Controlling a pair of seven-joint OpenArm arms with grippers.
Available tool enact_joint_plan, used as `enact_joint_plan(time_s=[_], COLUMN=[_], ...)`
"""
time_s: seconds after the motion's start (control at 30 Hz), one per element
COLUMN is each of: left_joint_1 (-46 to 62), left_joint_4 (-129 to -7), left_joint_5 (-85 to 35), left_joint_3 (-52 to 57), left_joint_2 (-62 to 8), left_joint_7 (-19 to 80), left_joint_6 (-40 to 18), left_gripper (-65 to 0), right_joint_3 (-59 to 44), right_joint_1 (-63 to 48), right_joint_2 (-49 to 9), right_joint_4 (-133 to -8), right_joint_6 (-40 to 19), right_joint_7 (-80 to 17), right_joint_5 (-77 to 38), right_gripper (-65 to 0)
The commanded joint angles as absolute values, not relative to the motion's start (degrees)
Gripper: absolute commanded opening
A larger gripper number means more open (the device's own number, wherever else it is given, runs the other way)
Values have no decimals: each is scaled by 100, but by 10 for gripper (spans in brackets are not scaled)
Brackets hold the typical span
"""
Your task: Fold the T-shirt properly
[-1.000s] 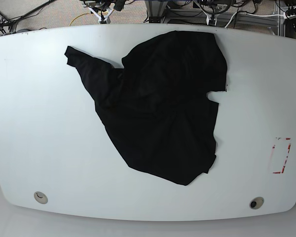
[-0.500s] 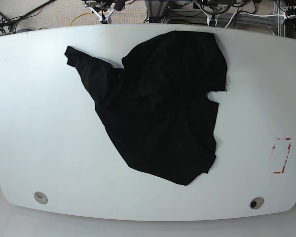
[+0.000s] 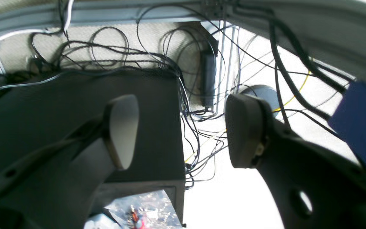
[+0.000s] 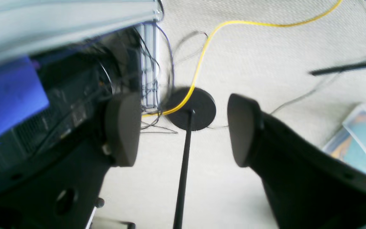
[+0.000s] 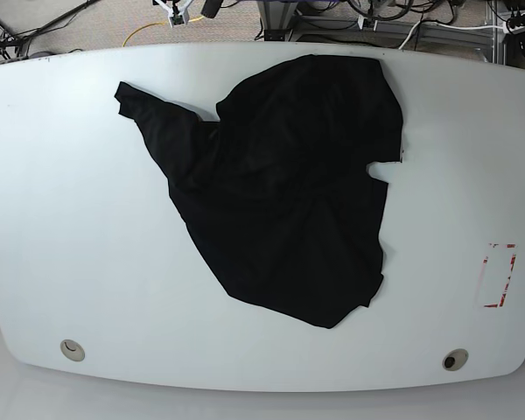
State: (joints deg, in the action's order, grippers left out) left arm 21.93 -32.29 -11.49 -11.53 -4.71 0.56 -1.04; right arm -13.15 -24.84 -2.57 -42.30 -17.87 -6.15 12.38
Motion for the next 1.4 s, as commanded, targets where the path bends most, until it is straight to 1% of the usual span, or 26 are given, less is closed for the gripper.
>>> enact_joint_plan(time_s=[0.0, 0.1, 0.2, 0.37, 0.43, 0.57, 0.9, 1.03, 1.2, 1.37], left_joint_1=[2413, 2835, 3301, 3960, 4391, 4980, 6273, 6589, 6958, 7336], left_joint_4=[-3530, -4119, -4831, -5912, -6484, -7292, -9121, -9736, -10492, -11134], left_joint_5=[-1147, -1147, -1130, -1138, -1138, -1138, -1147, -1156, -1156, -1156], left_joint_3=[-971, -655, -391, -330, -242, -66, 655, 760, 919, 1138], left_joint_2=[-611, -681, -734, -1024, -1156, -1279, -1349, -1358, -1367, -1349], left_joint_7=[13, 22, 31, 31, 31, 31, 31, 31, 31, 31], left_joint_6=[-92, -92, -101, -101, -101, -101, -110, -110, -110, -110], left_gripper=[-256, -256, -256, -256, -256, -256, -256, -254, -253, -253], right_joint_3=[-1314, -1305, -1314, -1305, -1358, -1508, -1525, -1525, -1543, -1982], right_joint_1=[-2747, -3204, -3635, -4242, -4585, -5191, -6484, -6844, -7116, -7187], right_joint_2=[-207, -180, -22, 57, 171, 171, 163, 163, 163, 180], right_joint_4=[-4884, -5780, -6607, -7723, -8207, -8901, -10149, -10580, -11116, -11380], right_joint_6=[-1833, -1833, -1833, -1833, -1833, -1842, -1842, -1842, -1842, -1842], right_joint_7=[-690, -884, -1130, -1481, -1613, -1648, -1613, -1490, -1464, -1464], right_joint_5=[1209, 1200, 1200, 1174, 875, 242, -927, -1270, -1578, -1930], right_gripper=[-249, -249, -246, -247, -247, -246, -247, -247, -247, -247])
